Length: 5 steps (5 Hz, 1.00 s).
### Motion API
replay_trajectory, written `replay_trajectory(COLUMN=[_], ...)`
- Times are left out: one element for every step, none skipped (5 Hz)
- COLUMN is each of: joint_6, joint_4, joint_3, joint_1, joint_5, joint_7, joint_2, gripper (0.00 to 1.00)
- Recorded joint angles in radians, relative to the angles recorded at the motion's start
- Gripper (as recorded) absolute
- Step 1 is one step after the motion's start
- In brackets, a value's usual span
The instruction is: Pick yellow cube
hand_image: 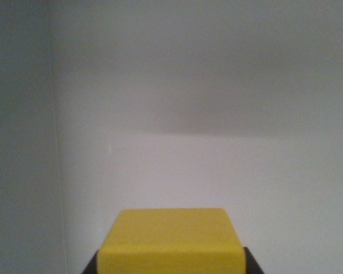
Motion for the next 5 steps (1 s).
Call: replay_trajectory(joint_6=[0.047, 0.047, 0.096, 0.096, 0.143], joint_4=[0.032, 0.032, 0.066, 0.066, 0.098], joint_3=[0.000, 0.000, -0.001, -0.001, -0.001], joint_1=[-0.0011, -0.0011, -0.0022, -0.0022, -0.0033], joint_5=[0.0038, 0.0038, 0.0078, 0.0078, 0.0116], joint_7=[-0.002, -0.002, -0.004, -0.004, -0.007], joint_2=[-0.015, -0.015, -0.031, -0.031, -0.046], gripper=[1.00, 1.00, 1.00, 1.00, 1.00])
